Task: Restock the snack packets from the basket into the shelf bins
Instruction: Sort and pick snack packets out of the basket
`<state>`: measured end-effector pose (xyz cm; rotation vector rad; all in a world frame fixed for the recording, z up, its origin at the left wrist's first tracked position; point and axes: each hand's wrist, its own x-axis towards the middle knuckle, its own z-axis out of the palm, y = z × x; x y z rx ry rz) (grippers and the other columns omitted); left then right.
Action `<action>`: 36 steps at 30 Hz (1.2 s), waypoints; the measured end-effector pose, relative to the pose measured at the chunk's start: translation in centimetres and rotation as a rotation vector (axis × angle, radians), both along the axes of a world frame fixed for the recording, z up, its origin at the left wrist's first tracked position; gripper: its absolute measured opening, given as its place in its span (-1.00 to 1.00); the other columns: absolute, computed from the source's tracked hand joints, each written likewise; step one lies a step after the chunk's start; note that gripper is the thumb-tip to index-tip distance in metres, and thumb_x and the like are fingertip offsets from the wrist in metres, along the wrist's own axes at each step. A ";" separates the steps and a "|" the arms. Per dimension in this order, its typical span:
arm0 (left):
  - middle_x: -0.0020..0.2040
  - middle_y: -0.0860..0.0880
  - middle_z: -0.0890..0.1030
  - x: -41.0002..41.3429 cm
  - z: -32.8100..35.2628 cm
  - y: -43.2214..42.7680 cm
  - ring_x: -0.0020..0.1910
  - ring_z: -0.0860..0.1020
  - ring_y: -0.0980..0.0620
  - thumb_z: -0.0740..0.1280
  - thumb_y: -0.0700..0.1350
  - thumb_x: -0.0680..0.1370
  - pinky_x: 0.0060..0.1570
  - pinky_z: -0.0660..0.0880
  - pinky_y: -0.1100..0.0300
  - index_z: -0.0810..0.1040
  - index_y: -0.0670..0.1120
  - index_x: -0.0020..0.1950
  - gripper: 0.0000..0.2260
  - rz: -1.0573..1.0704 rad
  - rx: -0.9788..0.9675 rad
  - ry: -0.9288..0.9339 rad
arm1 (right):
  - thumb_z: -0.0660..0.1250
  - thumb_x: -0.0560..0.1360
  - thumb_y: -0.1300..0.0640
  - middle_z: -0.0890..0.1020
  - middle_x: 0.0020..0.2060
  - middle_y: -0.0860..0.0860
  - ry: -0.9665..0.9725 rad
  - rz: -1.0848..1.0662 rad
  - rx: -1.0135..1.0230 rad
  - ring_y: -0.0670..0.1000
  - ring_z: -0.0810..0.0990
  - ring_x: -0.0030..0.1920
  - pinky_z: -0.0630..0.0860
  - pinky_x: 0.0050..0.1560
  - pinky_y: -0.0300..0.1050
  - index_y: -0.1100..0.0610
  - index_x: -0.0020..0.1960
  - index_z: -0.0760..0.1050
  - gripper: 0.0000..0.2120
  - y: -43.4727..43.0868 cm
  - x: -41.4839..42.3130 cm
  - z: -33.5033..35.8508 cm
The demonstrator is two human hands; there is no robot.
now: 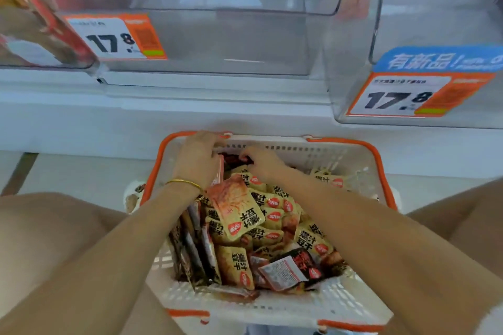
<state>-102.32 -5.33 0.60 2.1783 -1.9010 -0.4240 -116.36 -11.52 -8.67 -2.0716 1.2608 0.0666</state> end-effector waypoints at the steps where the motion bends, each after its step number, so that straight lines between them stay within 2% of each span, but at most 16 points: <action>1: 0.19 -0.15 0.57 0.3 -0.3 -0.2 0.18 0.49 -0.10 0.21 -0.31 0.50 0.19 0.36 0.11 0.57 -0.13 0.21 -0.67 0.014 0.013 -0.004 | 0.18 0.52 0.35 0.43 0.29 0.16 0.027 0.029 0.003 0.17 0.47 0.21 0.45 0.20 0.01 0.14 0.31 0.43 -0.62 -0.2 0.6 -0.9; 5: 0.15 -0.13 0.59 0.7 -1.0 -0.5 0.11 0.52 -0.09 0.19 -0.27 0.52 0.13 0.42 0.10 0.56 -0.10 0.23 -0.67 0.041 0.062 -0.021 | 0.16 0.51 0.39 0.42 0.30 0.15 0.103 0.073 0.052 0.15 0.42 0.28 0.39 0.30 0.02 0.21 0.34 0.41 -0.59 -0.2 1.5 -2.8; 8: 0.20 -0.09 0.57 0.3 -0.9 -0.6 0.16 0.52 -0.06 0.19 -0.24 0.55 0.17 0.41 0.13 0.54 -0.05 0.28 -0.66 0.036 0.064 -0.009 | 0.13 0.51 0.40 0.45 0.31 0.12 -0.031 -0.022 -0.016 0.12 0.41 0.31 0.35 0.33 -0.01 0.18 0.32 0.46 -0.58 -0.1 0.3 -1.4; 11: 0.26 -0.07 0.54 -0.2 -1.0 -0.5 0.22 0.48 -0.03 0.20 -0.25 0.56 0.14 0.35 0.22 0.49 -0.07 0.32 -0.66 0.043 0.086 0.042 | 0.13 0.51 0.42 0.56 0.22 0.10 -0.239 -0.082 -0.170 0.07 0.48 0.24 0.39 0.27 -0.06 0.20 0.22 0.54 -0.62 0.7 -2.0 2.7; 14: 0.25 -0.08 0.50 -1.2 -0.7 -0.3 0.16 0.47 0.00 0.33 -0.23 0.52 0.10 0.36 0.23 0.40 -0.17 0.35 -0.60 0.103 0.098 0.341 | 0.19 0.52 0.39 0.63 0.11 0.05 -0.414 -0.147 -0.220 -0.03 0.53 0.14 0.40 0.15 -0.25 0.18 0.13 0.61 -0.69 1.9 -4.2 7.3; 16: 0.18 -0.04 0.47 -1.8 0.4 0.1 0.09 0.46 0.05 0.40 -0.22 0.49 0.08 0.39 0.22 0.35 -0.18 0.35 -0.54 0.153 0.112 0.529 | 0.21 0.54 0.36 0.64 0.05 -0.01 -0.480 -0.196 -0.179 -0.17 0.51 0.05 0.35 0.04 -0.47 0.18 0.08 0.63 -0.74 2.6 -5.1 9.4; 19: -0.02 -0.02 0.58 -2.6 2.6 0.8 -0.07 0.55 0.09 0.40 -0.26 0.49 -0.12 0.48 0.40 0.44 -0.17 0.22 -0.68 0.143 0.159 0.703 | 0.22 0.54 0.36 0.61 -0.06 -0.09 -0.572 -0.249 -0.100 -0.33 0.49 -0.07 0.33 -0.03 -0.60 0.22 0.03 0.64 -0.77 3.8 -6.3 11.8; 20: -0.12 0.00 0.59 -2.8 3.4 1.1 -0.16 0.55 0.12 0.39 -0.26 0.49 -0.23 0.46 0.45 0.48 -0.16 0.14 -0.76 0.118 0.179 0.717 | 0.22 0.54 0.36 0.61 -0.09 -0.11 -0.600 -0.269 -0.069 -0.35 0.50 -0.11 0.34 -0.03 -0.59 0.22 0.00 0.63 -0.78 4.3 -6.8 12.3; 22: -0.24 0.04 0.57 -3.2 4.9 1.8 -0.27 0.52 0.14 0.39 -0.26 0.49 -0.28 0.45 0.40 0.52 -0.13 -0.02 -0.89 0.063 0.191 0.672 | 0.23 0.53 0.37 0.61 -0.13 -0.13 -0.634 -0.295 0.007 -0.37 0.53 -0.15 0.38 -0.03 -0.54 0.15 -0.08 0.60 -0.78 5.3 -7.7 13.3; 25: -0.31 0.04 0.55 -3.7 7.1 2.7 -0.34 0.50 0.17 0.39 -0.26 0.49 -0.31 0.47 0.38 0.51 -0.08 -0.17 -0.88 0.024 0.180 0.659 | 0.25 0.51 0.40 0.55 -0.21 -0.01 -0.748 -0.381 0.088 -0.20 0.53 -0.21 0.43 -0.13 -0.35 0.08 -0.15 0.40 -0.77 6.9 -9.2 14.5; 27: -0.37 0.05 0.55 -4.2 8.9 3.0 -0.44 0.50 0.24 0.38 -0.29 0.50 -0.42 0.46 0.43 0.50 -0.11 -0.21 -0.86 0.015 0.181 0.730 | 0.28 0.52 0.35 0.54 -0.26 0.01 -0.887 -0.503 0.228 -0.10 0.54 -0.30 0.48 -0.25 -0.23 0.12 -0.10 0.32 -0.81 8.1 -10.0 15.8; 29: -0.35 0.00 0.57 -4.8 10.7 3.3 -0.49 0.49 0.25 0.37 -0.31 0.49 -0.43 0.44 0.41 0.53 -0.21 -0.14 -0.95 -0.020 0.175 0.760 | 0.30 0.53 0.27 0.61 -0.22 0.02 -0.920 -0.510 0.340 -0.05 0.62 -0.29 0.57 -0.25 -0.16 0.14 0.04 0.34 -0.83 9.3 -10.5 17.3; 31: -0.27 -0.03 0.61 -5.5 12.3 3.4 -0.38 0.54 0.19 0.39 -0.31 0.48 -0.28 0.49 0.32 0.55 -0.21 -0.10 -0.95 -0.064 0.151 0.769 | 0.30 0.54 0.22 0.64 -0.13 0.02 -0.861 -0.380 0.282 -0.05 0.64 -0.19 0.60 -0.17 -0.13 0.07 0.13 0.40 -0.80 10.1 -11.0 19.0; 33: -0.28 0.00 0.63 -6.2 14.1 3.4 -0.34 0.56 0.18 0.39 -0.30 0.48 -0.25 0.51 0.29 0.56 -0.14 -0.13 -0.93 -0.090 0.118 0.799 | 0.32 0.52 0.27 0.63 -0.08 0.00 -0.841 -0.278 0.142 -0.12 0.61 -0.12 0.55 -0.11 -0.23 0.11 0.18 0.43 -0.74 10.5 -11.4 21.2; 34: -0.28 0.01 0.64 -6.6 15.1 3.2 -0.33 0.57 0.18 0.38 -0.29 0.48 -0.25 0.52 0.29 0.57 -0.12 -0.12 -0.92 -0.105 0.108 0.827 | 0.34 0.50 0.30 0.63 -0.06 0.03 -0.841 -0.281 0.092 -0.13 0.60 -0.11 0.54 -0.10 -0.27 0.16 0.21 0.43 -0.71 10.5 -11.7 22.5; 36: -0.26 0.00 0.65 -7.6 17.5 2.9 -0.31 0.58 0.13 0.37 -0.29 0.48 -0.24 0.54 0.26 0.57 -0.13 -0.09 -0.92 -0.142 0.086 0.906 | 0.41 0.45 0.28 0.64 -0.04 0.15 -0.864 -0.332 0.060 -0.03 0.63 -0.10 0.59 -0.09 -0.16 0.22 0.22 0.44 -0.64 10.3 -12.6 25.0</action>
